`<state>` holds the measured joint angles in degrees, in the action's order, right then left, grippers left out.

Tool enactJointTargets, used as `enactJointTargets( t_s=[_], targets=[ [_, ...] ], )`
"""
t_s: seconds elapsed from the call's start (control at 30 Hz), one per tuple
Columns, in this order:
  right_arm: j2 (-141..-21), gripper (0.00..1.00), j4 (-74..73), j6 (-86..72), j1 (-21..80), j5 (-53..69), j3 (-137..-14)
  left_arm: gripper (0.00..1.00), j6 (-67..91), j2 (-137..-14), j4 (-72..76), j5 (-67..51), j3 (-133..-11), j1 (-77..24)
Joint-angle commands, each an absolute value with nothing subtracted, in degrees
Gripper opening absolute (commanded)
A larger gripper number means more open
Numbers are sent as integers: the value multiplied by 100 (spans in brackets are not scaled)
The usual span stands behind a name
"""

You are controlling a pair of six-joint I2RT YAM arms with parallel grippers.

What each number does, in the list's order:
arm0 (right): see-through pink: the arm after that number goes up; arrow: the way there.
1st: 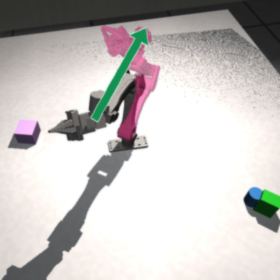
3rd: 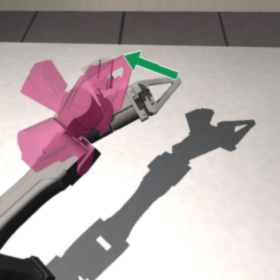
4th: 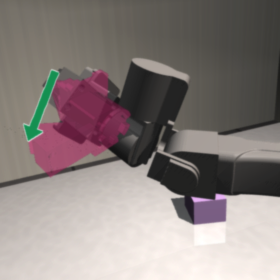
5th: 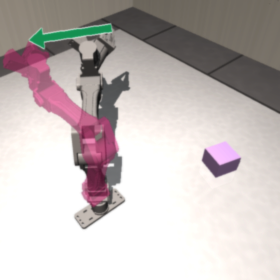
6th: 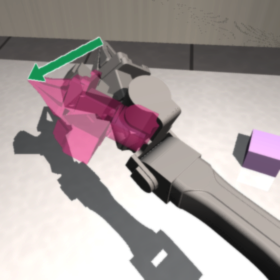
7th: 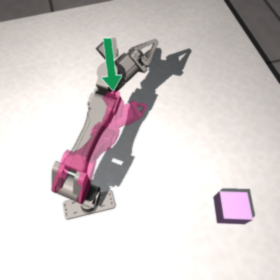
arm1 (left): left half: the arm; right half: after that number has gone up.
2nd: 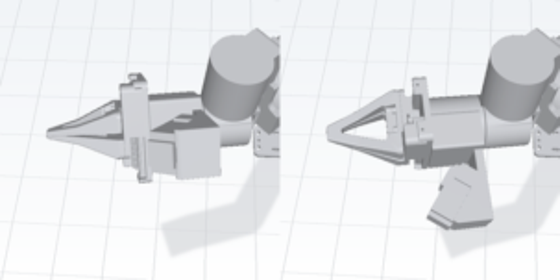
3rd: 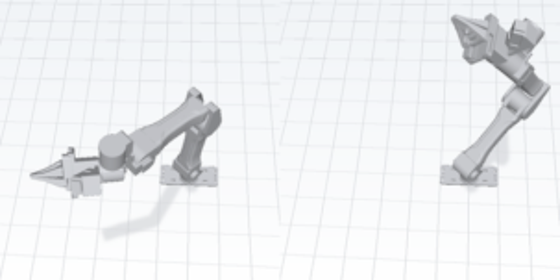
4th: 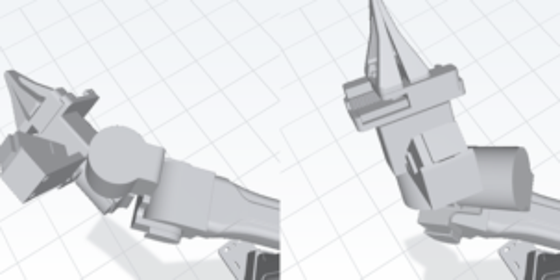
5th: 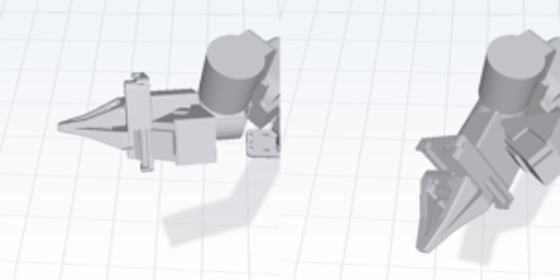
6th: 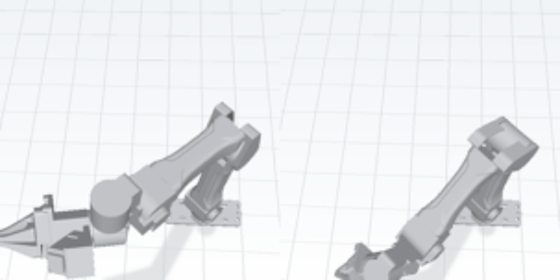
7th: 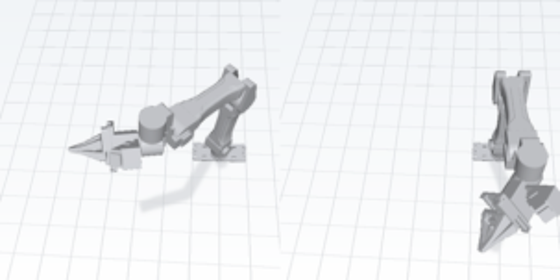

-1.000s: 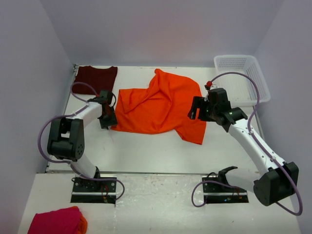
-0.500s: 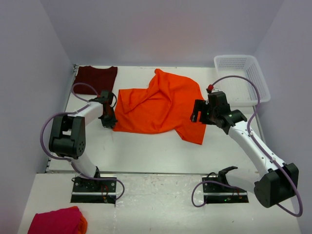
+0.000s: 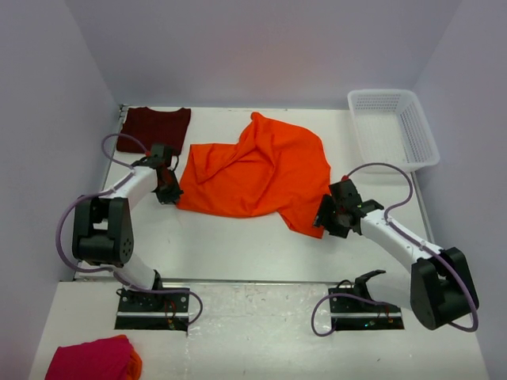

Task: Fold and stack the t-shirts
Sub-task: Flatten out the tshirt

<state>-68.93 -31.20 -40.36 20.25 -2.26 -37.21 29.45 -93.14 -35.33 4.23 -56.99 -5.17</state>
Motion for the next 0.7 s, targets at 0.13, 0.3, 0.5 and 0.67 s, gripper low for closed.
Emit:
enactJointTargets(
  t_s=[0.13, 0.3, 0.5, 0.67],
  targets=[
    [-6986, 61, -2294, -4913, 2057, -185, -3384, 0, 2962, -8930, -3455, 185, -5669, -211],
    [-7040, 53, -1978, -5141, 2057, -35, -3121, 0, 2997, -8982, -3358, 106, -5572, -211],
    [-6698, 47, -1986, -5317, 2109, -35, -2848, 0, 3023, -9079, -3296, 35, -5607, -211],
    [-6434, 46, -2083, -5370, 2136, -35, -2716, 0, 3023, -9106, -3296, 26, -5634, -211]
  ],
)
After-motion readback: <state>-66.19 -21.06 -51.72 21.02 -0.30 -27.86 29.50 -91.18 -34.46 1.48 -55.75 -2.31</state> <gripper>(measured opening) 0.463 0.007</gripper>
